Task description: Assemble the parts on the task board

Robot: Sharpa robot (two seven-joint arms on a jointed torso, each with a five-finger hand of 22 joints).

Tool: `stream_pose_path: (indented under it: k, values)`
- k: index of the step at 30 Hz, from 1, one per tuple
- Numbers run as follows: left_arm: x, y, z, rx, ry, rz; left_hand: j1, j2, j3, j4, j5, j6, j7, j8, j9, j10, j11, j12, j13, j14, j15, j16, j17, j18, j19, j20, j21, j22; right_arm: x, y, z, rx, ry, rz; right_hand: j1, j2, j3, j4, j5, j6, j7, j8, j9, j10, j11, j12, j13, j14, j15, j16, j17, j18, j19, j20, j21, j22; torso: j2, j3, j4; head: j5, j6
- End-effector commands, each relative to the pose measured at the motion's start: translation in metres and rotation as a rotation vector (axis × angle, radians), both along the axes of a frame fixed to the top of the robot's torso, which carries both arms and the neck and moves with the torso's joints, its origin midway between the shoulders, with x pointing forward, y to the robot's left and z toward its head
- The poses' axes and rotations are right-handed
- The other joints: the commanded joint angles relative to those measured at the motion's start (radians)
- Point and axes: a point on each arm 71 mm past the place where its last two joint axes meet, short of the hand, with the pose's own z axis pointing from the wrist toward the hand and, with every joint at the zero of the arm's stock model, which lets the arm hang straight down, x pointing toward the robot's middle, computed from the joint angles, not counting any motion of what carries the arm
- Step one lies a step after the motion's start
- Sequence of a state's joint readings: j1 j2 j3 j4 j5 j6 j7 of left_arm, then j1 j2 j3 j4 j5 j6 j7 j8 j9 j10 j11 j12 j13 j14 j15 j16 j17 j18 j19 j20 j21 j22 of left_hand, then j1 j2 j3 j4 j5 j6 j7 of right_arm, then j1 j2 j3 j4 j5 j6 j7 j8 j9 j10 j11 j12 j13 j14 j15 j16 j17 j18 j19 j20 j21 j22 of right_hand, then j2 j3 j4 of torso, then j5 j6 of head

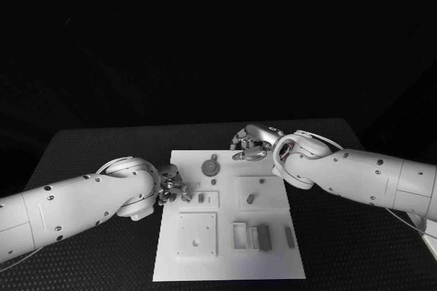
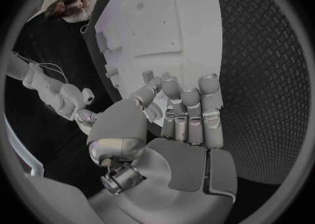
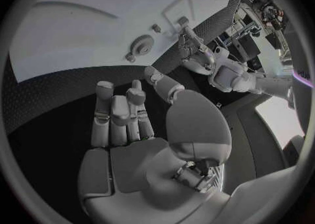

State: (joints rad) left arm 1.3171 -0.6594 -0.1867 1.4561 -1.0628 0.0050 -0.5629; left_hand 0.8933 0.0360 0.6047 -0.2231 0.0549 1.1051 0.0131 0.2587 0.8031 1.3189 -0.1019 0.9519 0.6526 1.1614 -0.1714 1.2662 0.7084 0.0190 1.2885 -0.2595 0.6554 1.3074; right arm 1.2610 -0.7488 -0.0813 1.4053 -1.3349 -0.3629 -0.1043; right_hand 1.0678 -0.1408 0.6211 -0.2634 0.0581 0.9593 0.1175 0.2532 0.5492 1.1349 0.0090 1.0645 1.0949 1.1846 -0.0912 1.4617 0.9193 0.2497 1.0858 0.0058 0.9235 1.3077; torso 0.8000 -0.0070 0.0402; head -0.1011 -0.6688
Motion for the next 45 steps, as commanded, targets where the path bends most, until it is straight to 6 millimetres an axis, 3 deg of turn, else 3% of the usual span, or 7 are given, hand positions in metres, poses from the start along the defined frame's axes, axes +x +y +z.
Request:
stream_pose_path:
  k: [1,18,23,25,31,40,45]
  values:
    - [-0.0027,-0.0003,-0.0045,0.031,0.02,-0.017,0.0,0.015,0.0,0.003,0.006,0.021,-0.011,0.2,0.089,0.002,-0.005,0.005,0.001,0.012,-0.007,0.007,0.001,0.027,0.004,-0.005,0.008,0.024,-0.0007,0.0012,-0.0006,-0.006,0.006,0.015,-0.005,-0.001,0.002,0.002,-0.001,0.001,0.006,-0.004,0.0,-0.004,0.002,0.004,-0.001,-0.004,-0.002,-0.005,0.001,0.012,0.002,-0.006,-0.006,0.015,0.0,-0.0007,0.0,-0.001,-0.001]
    - [-0.0023,-0.0018,-0.0049,0.068,0.007,-0.037,-0.014,0.02,-0.001,-0.003,0.018,0.03,-0.018,0.219,0.088,0.011,-0.011,0.015,0.006,0.019,-0.008,0.018,0.009,0.026,0.008,-0.006,0.023,0.023,-0.0008,0.0008,-0.0006,-0.006,0.006,0.015,-0.005,-0.001,0.002,0.002,-0.001,0.001,0.006,-0.004,0.0,-0.004,0.002,0.004,-0.001,-0.004,-0.002,-0.005,0.001,0.012,0.002,-0.006,-0.006,0.015,0.0,-0.0001,0.0,-0.001,-0.001]
    - [-0.003,-0.0033,-0.0051,0.087,0.006,-0.052,-0.027,0.019,0.001,-0.007,0.064,0.032,-0.02,0.23,0.083,0.015,-0.014,0.02,0.008,0.022,-0.01,0.022,0.013,0.025,0.01,-0.007,0.033,0.022,-0.0009,0.0007,-0.0006,-0.006,0.006,0.015,-0.005,-0.001,0.002,0.002,-0.001,0.001,0.006,-0.004,0.0,-0.004,0.002,0.004,-0.001,-0.004,-0.002,-0.005,0.001,0.012,0.002,-0.006,-0.006,0.015,0.0,0.0006,-0.0004,0.0,-0.003]
    - [-0.003,-0.0038,-0.0049,0.092,0.001,-0.056,-0.033,0.017,0.002,-0.011,0.102,0.034,-0.022,0.236,0.081,0.018,-0.015,0.023,0.01,0.025,-0.011,0.023,0.014,0.026,0.012,-0.008,0.038,0.022,-0.001,0.0006,-0.0006,-0.006,0.006,0.015,-0.005,-0.001,0.002,0.002,-0.001,0.001,0.006,-0.004,0.0,-0.004,0.002,0.004,-0.001,-0.004,-0.002,-0.005,0.001,0.012,0.002,-0.006,-0.006,0.015,0.0,0.0004,-0.0003,0.001,-0.003]
    - [-0.0028,-0.0046,-0.0041,0.089,-0.014,-0.054,-0.04,0.013,0.005,-0.018,0.143,0.041,-0.026,0.246,0.075,0.025,-0.019,0.027,0.012,0.033,-0.012,0.027,0.017,0.025,0.016,-0.008,0.047,0.021,-0.001,0.0005,-0.0006,-0.006,0.006,0.015,-0.005,-0.001,0.002,0.002,-0.001,0.001,0.006,-0.004,0.0,-0.005,0.002,0.004,-0.001,-0.004,-0.002,-0.005,0.001,0.012,0.002,-0.006,-0.006,0.015,0.0,0.0001,-0.0002,0.002,-0.002]
    - [-0.0019,-0.0056,-0.003,0.063,-0.037,-0.044,-0.061,0.014,0.01,-0.04,0.26,0.065,-0.035,0.27,0.063,0.05,-0.026,0.035,0.018,0.054,-0.008,0.035,0.027,0.025,0.03,-0.006,0.065,0.021,-0.0005,0.0013,-0.0008,-0.006,0.006,0.016,-0.005,-0.001,0.002,0.002,-0.001,0.001,0.006,-0.004,0.0,-0.005,0.002,0.004,-0.001,-0.004,-0.002,-0.005,0.001,0.012,0.002,-0.006,-0.006,0.015,0.001,0.0004,0.0,0.003,-0.004]
    - [-0.0017,-0.0063,-0.0026,0.057,-0.043,-0.041,-0.065,0.016,0.012,-0.042,0.276,0.069,-0.037,0.274,0.061,0.055,-0.027,0.036,0.019,0.059,-0.007,0.036,0.029,0.025,0.033,-0.006,0.069,0.02,-0.0006,0.0014,-0.0007,-0.006,0.006,0.017,-0.005,-0.001,0.002,0.002,-0.001,0.001,0.006,-0.004,0.0,-0.005,0.002,0.004,-0.001,-0.004,-0.002,-0.005,0.001,0.012,0.002,-0.006,-0.006,0.015,0.001,0.0004,-0.0002,0.004,-0.003]
